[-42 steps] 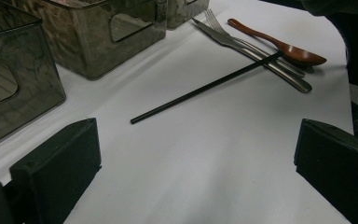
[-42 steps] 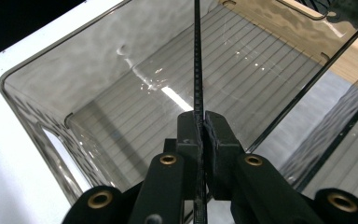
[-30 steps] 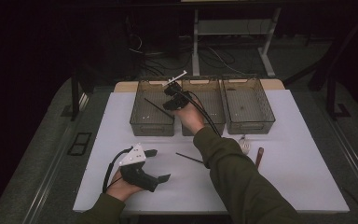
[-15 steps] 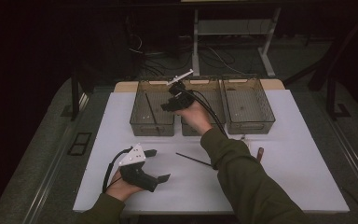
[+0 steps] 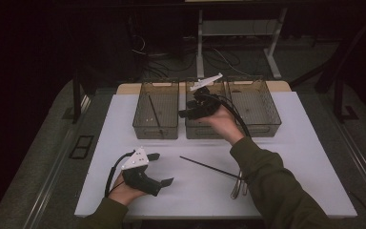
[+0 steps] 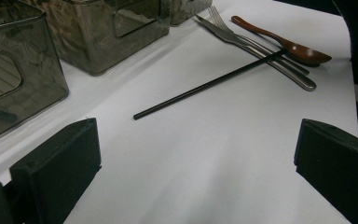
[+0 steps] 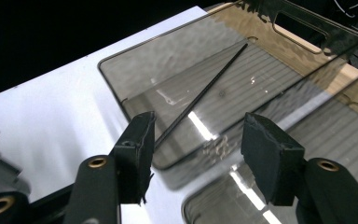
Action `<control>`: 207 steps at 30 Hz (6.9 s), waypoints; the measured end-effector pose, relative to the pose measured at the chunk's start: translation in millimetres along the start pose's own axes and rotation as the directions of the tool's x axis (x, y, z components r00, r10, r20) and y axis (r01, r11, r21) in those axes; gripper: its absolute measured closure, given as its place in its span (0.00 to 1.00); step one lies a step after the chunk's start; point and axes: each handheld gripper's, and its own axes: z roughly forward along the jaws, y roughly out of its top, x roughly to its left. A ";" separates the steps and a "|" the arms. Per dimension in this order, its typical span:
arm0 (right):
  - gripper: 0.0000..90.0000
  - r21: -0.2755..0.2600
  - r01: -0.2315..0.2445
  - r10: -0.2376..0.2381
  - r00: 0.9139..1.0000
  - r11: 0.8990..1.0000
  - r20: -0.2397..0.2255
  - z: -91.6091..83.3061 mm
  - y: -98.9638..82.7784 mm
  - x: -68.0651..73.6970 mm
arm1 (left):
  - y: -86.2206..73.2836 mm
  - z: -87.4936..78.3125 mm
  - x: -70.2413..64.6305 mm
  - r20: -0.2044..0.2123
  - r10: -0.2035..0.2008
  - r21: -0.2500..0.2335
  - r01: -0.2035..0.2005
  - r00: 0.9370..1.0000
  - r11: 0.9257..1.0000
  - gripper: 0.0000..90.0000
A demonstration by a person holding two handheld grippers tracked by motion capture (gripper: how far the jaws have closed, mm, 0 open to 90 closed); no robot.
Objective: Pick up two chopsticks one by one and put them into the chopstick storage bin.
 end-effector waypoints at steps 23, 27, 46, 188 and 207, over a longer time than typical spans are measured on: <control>0.44 -0.013 0.040 -0.041 0.995 0.999 -0.095 -56.2 -75.7 6.0 | -4.2 0.9 4.0 -0.013 -0.021 0.001 0.021 1.000 1.000 0.00; 0.44 -0.010 0.043 -0.044 0.994 0.999 -0.096 -63.3 -91.4 6.9 | -4.0 0.6 4.0 -0.013 -0.021 -0.001 0.021 1.000 1.000 0.00; 0.36 -0.038 0.037 -0.040 0.995 0.999 -0.087 -103.1 -146.5 11.8 | -4.1 -0.5 3.2 -0.015 -0.024 -0.003 0.024 1.000 1.000 0.00; 0.94 0.000 0.058 -0.058 0.998 0.998 0.009 -78.6 -107.7 11.9 | -4.2 0.7 0.4 0.000 -0.028 -0.008 0.028 1.000 1.000 0.00; 0.94 0.011 0.028 -0.029 0.998 1.000 0.061 -46.6 -63.3 6.7 | -3.7 0.3 0.5 0.002 -0.024 -0.009 0.024 1.000 1.000 0.00</control>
